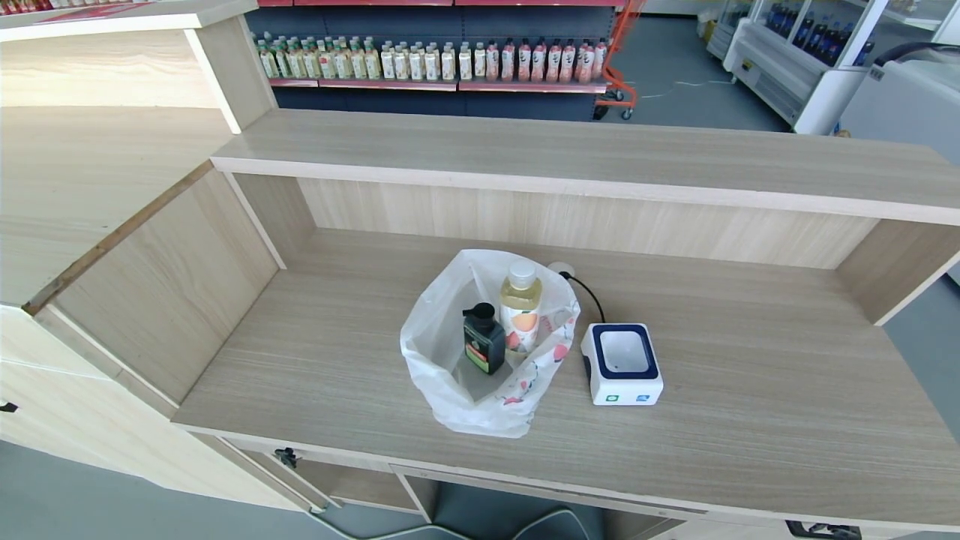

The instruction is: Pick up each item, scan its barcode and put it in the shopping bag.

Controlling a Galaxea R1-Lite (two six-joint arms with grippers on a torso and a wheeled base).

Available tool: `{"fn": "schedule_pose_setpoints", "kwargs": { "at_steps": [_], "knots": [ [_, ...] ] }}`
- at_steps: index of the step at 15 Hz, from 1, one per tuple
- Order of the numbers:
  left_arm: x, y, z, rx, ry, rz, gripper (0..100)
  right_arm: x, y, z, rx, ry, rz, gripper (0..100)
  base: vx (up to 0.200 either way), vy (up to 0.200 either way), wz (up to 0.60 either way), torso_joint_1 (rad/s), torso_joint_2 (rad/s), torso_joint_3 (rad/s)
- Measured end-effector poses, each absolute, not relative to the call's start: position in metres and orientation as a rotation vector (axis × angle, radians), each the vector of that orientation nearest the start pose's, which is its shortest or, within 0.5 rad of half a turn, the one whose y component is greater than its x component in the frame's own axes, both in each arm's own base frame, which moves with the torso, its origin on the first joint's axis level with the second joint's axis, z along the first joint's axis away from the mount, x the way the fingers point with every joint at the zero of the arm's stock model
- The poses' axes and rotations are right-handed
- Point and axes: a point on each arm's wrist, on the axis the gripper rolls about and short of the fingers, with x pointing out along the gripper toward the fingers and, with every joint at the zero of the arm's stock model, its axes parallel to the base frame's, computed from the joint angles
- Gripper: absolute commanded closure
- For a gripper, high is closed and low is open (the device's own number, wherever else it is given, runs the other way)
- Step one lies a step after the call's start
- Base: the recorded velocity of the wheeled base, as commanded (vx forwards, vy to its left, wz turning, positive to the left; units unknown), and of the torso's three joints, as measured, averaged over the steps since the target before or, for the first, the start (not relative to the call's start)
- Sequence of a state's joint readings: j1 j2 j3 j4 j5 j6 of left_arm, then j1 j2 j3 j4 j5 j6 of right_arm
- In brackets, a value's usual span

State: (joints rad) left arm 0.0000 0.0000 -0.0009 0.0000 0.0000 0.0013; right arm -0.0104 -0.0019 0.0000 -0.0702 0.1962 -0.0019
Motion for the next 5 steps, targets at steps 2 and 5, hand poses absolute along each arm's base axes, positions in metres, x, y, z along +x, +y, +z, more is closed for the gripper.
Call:
{"fn": "schedule_pose_setpoints", "kwargs": {
  "at_steps": [2, 5],
  "knots": [
    [-0.0228, 0.0, 0.0757, 0.002, 0.0, 0.0, 0, -0.0238, 0.0046, 0.0825, -0.01, -0.074, 0.186, 0, 0.0, 0.0, 0.0, 0.0, 0.0, 0.0],
    [-0.0229, 0.0, 0.0757, 0.002, -0.001, 0.0, 0, -0.0239, 0.0046, 0.0825, -0.01, -0.075, 0.185, 0, 0.0, 0.0, 0.0, 0.0, 0.0, 0.0]
  ]
}}
